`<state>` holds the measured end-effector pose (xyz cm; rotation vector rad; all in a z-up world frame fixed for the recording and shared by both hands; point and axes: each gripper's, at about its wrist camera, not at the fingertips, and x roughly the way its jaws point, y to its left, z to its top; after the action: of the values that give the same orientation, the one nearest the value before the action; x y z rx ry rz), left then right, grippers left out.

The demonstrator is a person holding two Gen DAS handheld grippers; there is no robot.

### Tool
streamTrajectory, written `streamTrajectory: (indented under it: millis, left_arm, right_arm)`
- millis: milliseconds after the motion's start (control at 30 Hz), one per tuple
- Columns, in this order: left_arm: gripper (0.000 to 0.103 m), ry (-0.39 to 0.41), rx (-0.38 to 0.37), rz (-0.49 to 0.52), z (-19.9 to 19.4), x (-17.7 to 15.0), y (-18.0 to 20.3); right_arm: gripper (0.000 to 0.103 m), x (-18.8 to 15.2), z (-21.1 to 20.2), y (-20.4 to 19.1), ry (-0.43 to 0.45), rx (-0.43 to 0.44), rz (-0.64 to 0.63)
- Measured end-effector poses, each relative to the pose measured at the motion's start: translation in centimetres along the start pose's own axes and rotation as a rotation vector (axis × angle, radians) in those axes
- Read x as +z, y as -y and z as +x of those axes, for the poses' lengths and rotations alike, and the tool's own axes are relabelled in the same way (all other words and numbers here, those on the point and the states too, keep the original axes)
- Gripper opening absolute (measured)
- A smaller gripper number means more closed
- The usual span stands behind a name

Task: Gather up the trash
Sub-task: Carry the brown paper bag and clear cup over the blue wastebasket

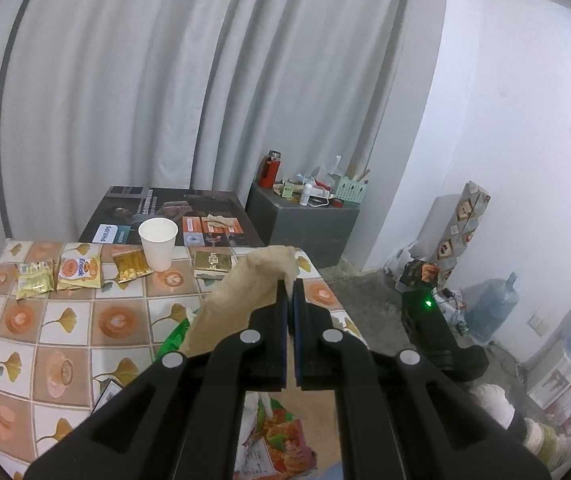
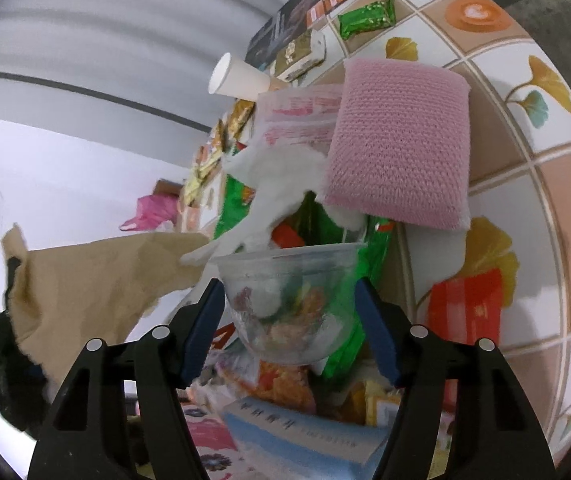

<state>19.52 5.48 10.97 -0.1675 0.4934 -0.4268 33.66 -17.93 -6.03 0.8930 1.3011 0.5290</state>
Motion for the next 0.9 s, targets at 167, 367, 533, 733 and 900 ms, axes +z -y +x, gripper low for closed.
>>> streamTrajectory:
  millis: [167, 367, 533, 733, 900]
  left_arm:
    - [0.002, -0.004, -0.029, -0.048, -0.5, 0.2, -0.2]
    - [0.002, -0.03, -0.101, -0.127, -0.6, 0.3, 0.6]
    - [0.002, -0.116, -0.222, -0.182, 1.6, 0.5, 3.4]
    - [0.002, -0.225, -0.383, -0.176, 5.9, -0.1, 10.1]
    - [0.002, -0.384, -0.539, -0.132, 11.7, -1.3, 18.2]
  right_arm:
    - [0.063, -1.2, -2.3, 0.3, 0.024, 0.088, 0.024]
    - [0.063, -3.0, -7.7, 1.3, 0.132, 0.164, 0.042]
    - [0.063, -4.4, -13.2, 4.0, 0.25, 0.167, 0.086]
    - [0.063, -7.0, -19.7, 9.3, 0.387, 0.119, 0.174]
    - [0.063, -9.7, -24.2, 14.7, 0.486, 0.027, 0.287]
